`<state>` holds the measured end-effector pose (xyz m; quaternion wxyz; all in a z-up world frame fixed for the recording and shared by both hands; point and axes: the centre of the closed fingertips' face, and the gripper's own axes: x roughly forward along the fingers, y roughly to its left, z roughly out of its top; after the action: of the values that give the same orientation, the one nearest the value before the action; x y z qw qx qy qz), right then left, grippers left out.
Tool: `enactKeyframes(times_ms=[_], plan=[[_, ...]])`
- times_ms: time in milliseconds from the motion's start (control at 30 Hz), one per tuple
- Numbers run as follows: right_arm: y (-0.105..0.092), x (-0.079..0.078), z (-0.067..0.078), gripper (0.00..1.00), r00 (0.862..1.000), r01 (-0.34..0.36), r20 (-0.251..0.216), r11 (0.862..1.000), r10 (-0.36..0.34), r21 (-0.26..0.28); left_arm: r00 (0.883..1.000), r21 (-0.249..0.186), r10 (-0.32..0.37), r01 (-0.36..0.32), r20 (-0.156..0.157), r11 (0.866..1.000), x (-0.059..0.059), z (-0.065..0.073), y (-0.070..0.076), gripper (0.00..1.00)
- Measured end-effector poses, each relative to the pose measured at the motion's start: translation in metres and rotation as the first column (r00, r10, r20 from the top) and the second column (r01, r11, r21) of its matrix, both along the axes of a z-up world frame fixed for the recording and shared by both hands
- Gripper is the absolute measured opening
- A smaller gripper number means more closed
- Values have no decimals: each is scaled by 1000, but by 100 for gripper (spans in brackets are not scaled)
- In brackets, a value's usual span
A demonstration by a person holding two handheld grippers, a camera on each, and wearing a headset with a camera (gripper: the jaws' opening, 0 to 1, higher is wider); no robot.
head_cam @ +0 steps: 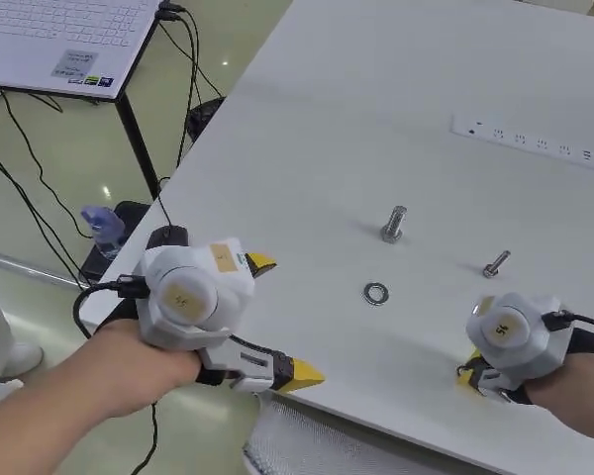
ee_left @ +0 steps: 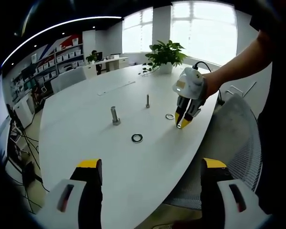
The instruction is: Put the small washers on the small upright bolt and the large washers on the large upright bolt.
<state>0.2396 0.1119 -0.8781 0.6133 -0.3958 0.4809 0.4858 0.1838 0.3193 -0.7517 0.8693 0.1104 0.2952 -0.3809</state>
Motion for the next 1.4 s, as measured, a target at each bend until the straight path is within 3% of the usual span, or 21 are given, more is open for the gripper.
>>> enactKeyframes(times_ms=[300,733,867,1133,1400], plan=[[-3,1,1,12,999,40,-19,999,-39,32,1000,-4,-5,5,5,1000,5,4,-4,84],[-27,18,20,12,993,117,-32,992,-115,48,1000,2,-22,22,-4,1000,12,2,-10,83],[-37,31,25,12,988,152,-1,986,-152,62,1000,5,-29,29,-5,1000,14,2,-13,83],[-55,52,31,12,978,206,9,977,-207,63,1000,4,-24,24,-10,1000,16,1,-13,83],[-58,76,45,12,973,227,23,971,-230,70,1000,9,-25,25,-13,1000,18,3,-12,83]])
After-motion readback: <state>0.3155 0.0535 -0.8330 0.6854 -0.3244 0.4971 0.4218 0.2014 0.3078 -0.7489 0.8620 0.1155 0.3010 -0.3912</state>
